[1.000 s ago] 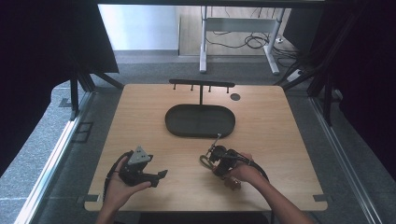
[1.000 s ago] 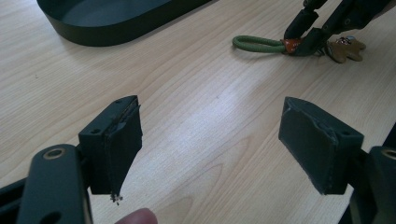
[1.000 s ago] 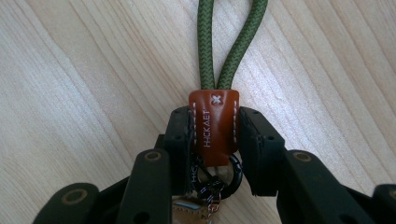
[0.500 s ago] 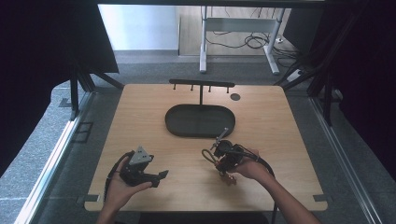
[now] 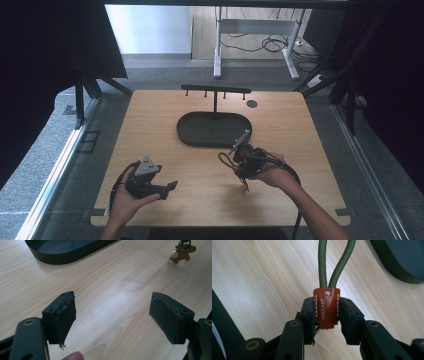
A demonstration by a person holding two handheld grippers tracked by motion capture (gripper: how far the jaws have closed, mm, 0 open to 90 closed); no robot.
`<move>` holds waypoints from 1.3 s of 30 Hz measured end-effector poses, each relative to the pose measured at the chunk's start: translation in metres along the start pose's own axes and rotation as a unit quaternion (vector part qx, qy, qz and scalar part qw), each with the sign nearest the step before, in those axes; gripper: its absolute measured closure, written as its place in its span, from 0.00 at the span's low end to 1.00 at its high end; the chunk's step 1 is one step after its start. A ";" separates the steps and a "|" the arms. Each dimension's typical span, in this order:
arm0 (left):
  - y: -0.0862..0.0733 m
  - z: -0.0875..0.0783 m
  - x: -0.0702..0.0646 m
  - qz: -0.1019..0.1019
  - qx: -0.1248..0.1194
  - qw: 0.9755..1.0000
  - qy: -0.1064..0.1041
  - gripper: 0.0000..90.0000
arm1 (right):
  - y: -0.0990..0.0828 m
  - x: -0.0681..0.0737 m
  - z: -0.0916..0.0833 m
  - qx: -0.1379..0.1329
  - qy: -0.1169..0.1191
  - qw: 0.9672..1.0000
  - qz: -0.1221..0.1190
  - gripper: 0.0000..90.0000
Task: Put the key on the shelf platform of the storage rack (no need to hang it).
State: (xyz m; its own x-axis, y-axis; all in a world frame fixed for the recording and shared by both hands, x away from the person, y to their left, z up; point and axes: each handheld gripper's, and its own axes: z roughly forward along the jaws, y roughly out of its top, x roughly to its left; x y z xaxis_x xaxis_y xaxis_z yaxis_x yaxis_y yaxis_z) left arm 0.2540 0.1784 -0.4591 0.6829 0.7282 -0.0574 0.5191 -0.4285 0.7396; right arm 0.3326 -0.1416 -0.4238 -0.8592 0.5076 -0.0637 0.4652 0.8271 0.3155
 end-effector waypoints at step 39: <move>-0.001 -0.001 0.002 -0.003 -0.001 1.000 0.000 0.24 | 0.033 -0.019 -0.033 -0.007 -0.014 1.000 -0.011 0.74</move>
State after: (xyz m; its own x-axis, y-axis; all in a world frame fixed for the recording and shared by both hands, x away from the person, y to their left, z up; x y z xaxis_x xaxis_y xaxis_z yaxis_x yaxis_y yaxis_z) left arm 0.2546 0.1810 -0.4590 0.6796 0.7309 -0.0621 0.5219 -0.4223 0.7412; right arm 0.3569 -0.1322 -0.3807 -0.8628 0.4960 -0.0977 0.4427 0.8346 0.3278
